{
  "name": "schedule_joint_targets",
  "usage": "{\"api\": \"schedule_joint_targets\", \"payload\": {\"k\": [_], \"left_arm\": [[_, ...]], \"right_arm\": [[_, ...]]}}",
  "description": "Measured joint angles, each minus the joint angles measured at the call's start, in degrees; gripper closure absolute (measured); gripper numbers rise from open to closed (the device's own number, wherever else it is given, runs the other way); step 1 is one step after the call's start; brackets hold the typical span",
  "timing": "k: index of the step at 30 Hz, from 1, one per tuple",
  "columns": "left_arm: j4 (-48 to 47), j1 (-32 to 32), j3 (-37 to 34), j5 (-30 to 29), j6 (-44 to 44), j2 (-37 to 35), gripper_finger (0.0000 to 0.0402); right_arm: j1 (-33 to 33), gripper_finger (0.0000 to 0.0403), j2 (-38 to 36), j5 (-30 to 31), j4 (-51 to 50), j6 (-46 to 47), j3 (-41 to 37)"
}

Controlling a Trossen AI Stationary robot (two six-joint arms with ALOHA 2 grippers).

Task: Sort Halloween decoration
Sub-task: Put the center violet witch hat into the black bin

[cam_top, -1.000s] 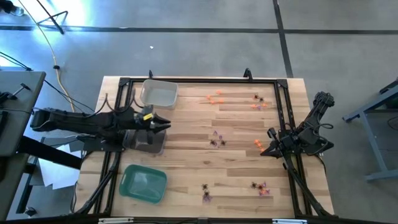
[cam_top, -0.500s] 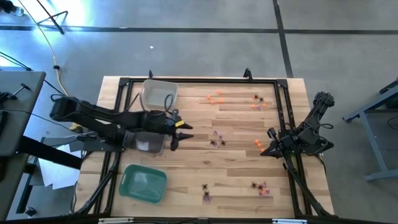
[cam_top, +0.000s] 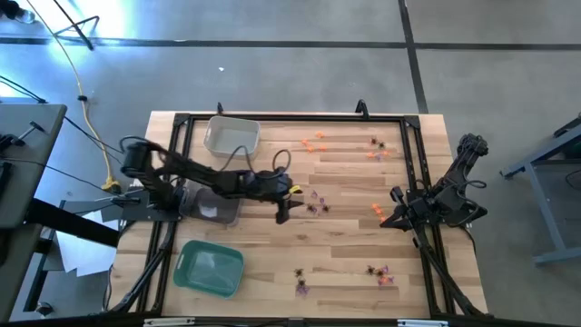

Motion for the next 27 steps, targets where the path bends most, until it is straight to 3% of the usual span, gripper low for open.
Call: {"api": "schedule_joint_targets", "payload": {"k": [9, 14, 27], "left_arm": [[-0.1, 1.9, 8.6, -8.3, 2.0, 12.0, 0.0224], [0.2, 2.8, 11.8, -9.0, 1.7, 16.2, 0.0224], [-2.4, 3.3, 13.7, -8.8, -0.9, 18.3, 0.0225]], "right_arm": [[0.0, 0.0402, 0.0, 0.0, 0.0, 0.0, 0.0], [0.0, 0.0402, 0.0, 0.0, 0.0, 0.0, 0.0], [0.0, 0.0402, 0.0, 0.0, 0.0, 0.0, 0.0]]}}
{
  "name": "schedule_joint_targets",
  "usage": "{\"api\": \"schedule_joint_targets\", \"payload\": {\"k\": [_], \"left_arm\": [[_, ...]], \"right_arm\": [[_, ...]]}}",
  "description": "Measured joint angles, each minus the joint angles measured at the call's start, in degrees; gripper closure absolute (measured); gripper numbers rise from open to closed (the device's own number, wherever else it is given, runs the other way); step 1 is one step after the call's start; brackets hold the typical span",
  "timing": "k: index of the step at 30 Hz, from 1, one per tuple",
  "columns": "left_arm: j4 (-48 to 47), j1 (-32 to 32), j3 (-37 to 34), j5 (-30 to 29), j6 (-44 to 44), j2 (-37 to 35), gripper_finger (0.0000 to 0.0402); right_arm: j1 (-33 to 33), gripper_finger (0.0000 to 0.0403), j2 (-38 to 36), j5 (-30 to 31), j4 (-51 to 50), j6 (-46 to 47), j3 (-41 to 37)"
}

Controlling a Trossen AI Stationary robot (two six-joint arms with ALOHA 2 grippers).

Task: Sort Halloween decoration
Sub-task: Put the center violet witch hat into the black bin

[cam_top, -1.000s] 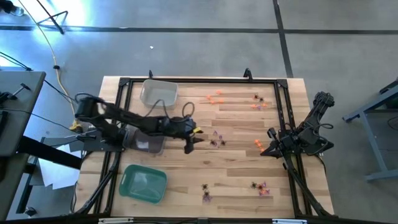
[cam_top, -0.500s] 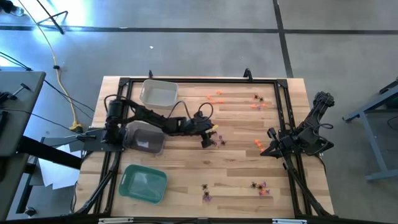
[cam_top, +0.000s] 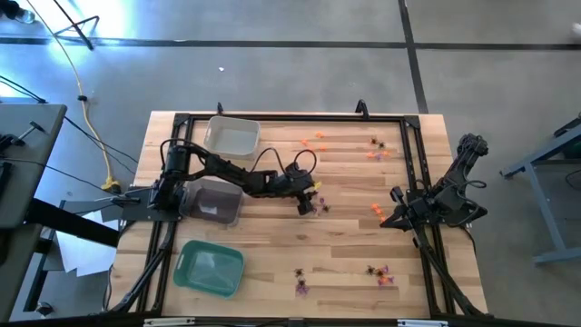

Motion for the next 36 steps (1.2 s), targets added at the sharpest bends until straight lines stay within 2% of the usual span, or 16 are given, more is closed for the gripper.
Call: {"api": "schedule_joint_targets", "payload": {"k": [9, 36], "left_arm": [[-3.6, 0.0, 0.0, 1.2, -2.2, 0.0, 0.0226], [-1.5, -0.2, -0.1, 3.6, -3.2, 1.2, 0.0224]], "right_arm": [[0.0, 0.0402, 0.0, 0.0, 0.0, 0.0, 0.0], [0.0, 0.0402, 0.0, 0.0, 0.0, 0.0, 0.0]]}}
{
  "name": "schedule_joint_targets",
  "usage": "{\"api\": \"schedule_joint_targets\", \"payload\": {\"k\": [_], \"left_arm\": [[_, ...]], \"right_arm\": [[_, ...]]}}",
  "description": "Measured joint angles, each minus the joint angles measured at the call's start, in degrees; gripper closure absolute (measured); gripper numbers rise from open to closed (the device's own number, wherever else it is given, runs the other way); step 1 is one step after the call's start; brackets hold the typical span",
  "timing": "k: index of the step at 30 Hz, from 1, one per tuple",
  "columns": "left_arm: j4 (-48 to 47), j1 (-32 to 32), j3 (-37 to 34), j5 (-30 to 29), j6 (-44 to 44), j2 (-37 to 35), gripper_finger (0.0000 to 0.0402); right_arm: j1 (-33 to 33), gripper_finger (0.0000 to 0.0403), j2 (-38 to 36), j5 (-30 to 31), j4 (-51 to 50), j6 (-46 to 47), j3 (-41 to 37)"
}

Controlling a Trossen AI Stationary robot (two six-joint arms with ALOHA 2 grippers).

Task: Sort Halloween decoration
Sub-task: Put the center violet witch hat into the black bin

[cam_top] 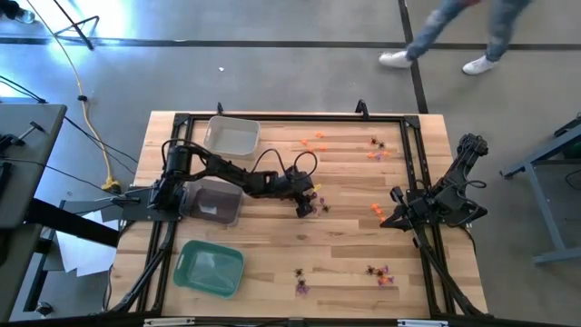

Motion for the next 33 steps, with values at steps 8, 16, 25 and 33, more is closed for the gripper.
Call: {"api": "schedule_joint_targets", "payload": {"k": [8, 16, 25, 33], "left_arm": [[4.2, -0.2, 0.1, -0.5, -0.8, 2.4, 0.0224], [3.8, -0.2, 0.1, -1.5, 0.2, 2.6, 0.0249], [1.6, -0.2, 0.2, -1.8, 0.1, 2.5, 0.031], [1.6, -0.2, 0.1, -1.6, -0.1, 2.6, 0.035]], "right_arm": [[0.0, 0.0402, 0.0, 0.0, 0.0, 0.0, 0.0], [0.0, 0.0402, 0.0, 0.0, 0.0, 0.0, 0.0], [0.0, 0.0402, 0.0, 0.0, 0.0, 0.0, 0.0], [0.0, 0.0402, 0.0, 0.0, 0.0, 0.0, 0.0]]}}
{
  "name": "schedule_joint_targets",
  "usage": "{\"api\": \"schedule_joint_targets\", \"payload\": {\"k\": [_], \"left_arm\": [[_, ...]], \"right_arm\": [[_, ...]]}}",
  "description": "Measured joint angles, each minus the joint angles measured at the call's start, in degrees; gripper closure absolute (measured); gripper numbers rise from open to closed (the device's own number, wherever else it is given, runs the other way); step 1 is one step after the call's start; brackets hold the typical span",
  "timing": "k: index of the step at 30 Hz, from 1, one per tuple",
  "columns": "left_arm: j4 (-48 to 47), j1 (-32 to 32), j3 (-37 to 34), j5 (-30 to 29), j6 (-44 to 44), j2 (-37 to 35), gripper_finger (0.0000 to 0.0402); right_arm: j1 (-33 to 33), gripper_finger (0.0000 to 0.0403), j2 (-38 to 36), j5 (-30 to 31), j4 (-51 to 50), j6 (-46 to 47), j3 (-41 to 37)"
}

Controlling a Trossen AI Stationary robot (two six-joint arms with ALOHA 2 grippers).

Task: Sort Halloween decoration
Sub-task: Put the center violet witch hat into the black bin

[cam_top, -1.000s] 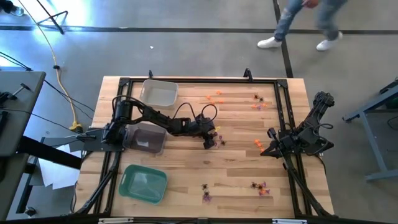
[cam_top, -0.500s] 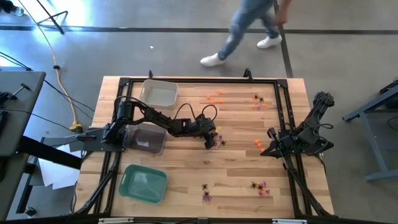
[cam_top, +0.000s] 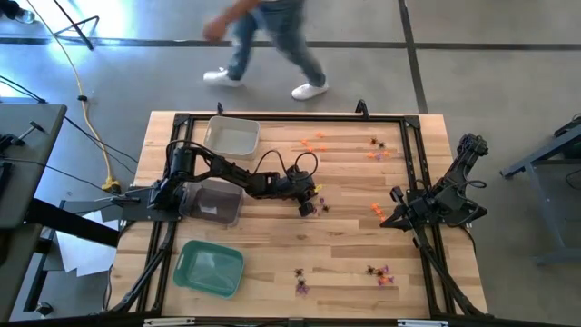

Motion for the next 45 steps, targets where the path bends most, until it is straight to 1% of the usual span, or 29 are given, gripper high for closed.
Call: {"api": "schedule_joint_targets", "payload": {"k": [11, 22, 25, 29, 32, 40, 45], "left_arm": [[0.0, -0.1, -0.1, 0.3, -0.5, -0.7, 0.0354], [-3.7, -0.5, -0.2, -0.3, -0.1, -7.1, 0.0358], [-5.3, -1.0, -0.3, -1.5, 1.9, -9.7, 0.0358], [-10.0, -2.2, -0.3, -5.7, 3.7, -14.5, 0.0357], [-16.1, -3.3, -0.3, -9.6, 2.8, -18.7, 0.0357], [-36.5, -7.8, -0.2, -20.3, -4.3, -29.5, 0.0356], [-50.2, -11.7, -0.2, -30.2, -13.7, -33.3, 0.0355]], "right_arm": [[0.0, 0.0402, 0.0, 0.0, 0.0, 0.0, 0.0], [0.0, 0.0402, 0.0, 0.0, 0.0, 0.0, 0.0], [0.0, 0.0402, 0.0, 0.0, 0.0, 0.0, 0.0], [0.0, 0.0402, 0.0, 0.0, 0.0, 0.0, 0.0], [0.0, 0.0402, 0.0, 0.0, 0.0, 0.0, 0.0], [0.0, 0.0402, 0.0, 0.0, 0.0, 0.0, 0.0], [0.0, 0.0402, 0.0, 0.0, 0.0, 0.0, 0.0]]}}
